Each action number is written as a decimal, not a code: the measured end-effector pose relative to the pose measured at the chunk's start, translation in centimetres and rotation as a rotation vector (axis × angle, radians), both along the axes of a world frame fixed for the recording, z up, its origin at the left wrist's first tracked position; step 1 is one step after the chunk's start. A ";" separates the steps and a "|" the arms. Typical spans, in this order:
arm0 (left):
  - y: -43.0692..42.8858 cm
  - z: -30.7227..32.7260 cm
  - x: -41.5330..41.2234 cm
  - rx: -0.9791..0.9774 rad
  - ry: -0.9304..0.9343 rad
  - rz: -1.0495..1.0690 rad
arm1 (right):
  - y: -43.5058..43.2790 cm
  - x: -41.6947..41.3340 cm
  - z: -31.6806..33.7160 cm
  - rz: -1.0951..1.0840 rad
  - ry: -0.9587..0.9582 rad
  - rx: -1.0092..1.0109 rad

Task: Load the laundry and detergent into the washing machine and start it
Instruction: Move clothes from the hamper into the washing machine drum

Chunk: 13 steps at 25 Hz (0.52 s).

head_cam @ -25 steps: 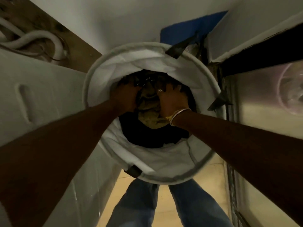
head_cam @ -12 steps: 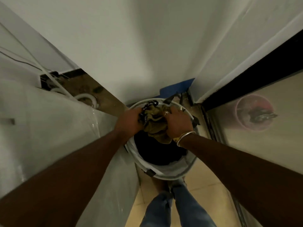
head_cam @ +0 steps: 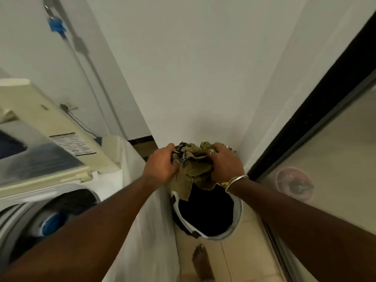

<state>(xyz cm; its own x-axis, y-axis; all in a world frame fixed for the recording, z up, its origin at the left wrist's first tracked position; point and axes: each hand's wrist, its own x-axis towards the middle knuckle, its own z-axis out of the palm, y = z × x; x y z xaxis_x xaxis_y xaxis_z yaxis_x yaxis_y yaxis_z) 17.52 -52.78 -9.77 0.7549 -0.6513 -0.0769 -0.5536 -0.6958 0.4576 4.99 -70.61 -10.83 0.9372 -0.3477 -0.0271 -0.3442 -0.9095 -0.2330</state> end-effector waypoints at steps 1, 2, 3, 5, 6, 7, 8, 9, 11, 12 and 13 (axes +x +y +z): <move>0.9 2.0 -0.6 -0.020 -0.036 0.002 | 0.6 -0.6 2.0 0.008 -0.041 -0.017; 1.9 4.3 -1.6 -0.034 -0.070 0.007 | 1.5 -1.5 4.2 0.026 -0.083 -0.041; 3.0 6.6 -2.9 -0.039 -0.109 0.010 | 2.4 -2.7 6.4 0.053 -0.137 -0.066; 5.9 11.7 -6.1 -0.052 -0.192 0.008 | 5.3 -5.9 11.2 0.083 -0.245 -0.095; 7.3 14.1 -7.4 -0.073 -0.231 0.010 | 6.6 -7.2 13.5 0.076 -0.253 -0.106; 8.8 16.7 -8.7 -0.093 -0.268 0.016 | 8.0 -8.3 15.7 0.069 -0.252 -0.115; 10.4 19.1 -9.8 -0.108 -0.296 0.025 | 9.3 -9.1 17.6 0.067 -0.254 -0.115; 12.3 21.5 -10.9 -0.122 -0.321 0.039 | 10.8 -9.8 19.5 0.076 -0.276 -0.114; 16.0 25.5 -12.3 -0.137 -0.367 0.070 | 13.8 -10.2 22.9 0.098 -0.329 -0.115; 18.2 27.2 -12.9 -0.148 -0.389 0.093 | 15.6 -10.2 24.5 0.115 -0.346 -0.107; 20.2 28.7 -13.3 -0.157 -0.409 0.118 | 17.5 -10.1 25.9 0.136 -0.366 -0.098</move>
<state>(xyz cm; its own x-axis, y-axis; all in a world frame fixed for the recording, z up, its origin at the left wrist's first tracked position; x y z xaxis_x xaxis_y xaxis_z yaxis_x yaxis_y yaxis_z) 4.25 -32.57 18.90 0.7724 -0.5390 0.3359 -0.6320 -0.7043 0.3232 -5.07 -53.12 15.05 0.9164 -0.2041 0.3443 -0.1293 -0.9651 -0.2279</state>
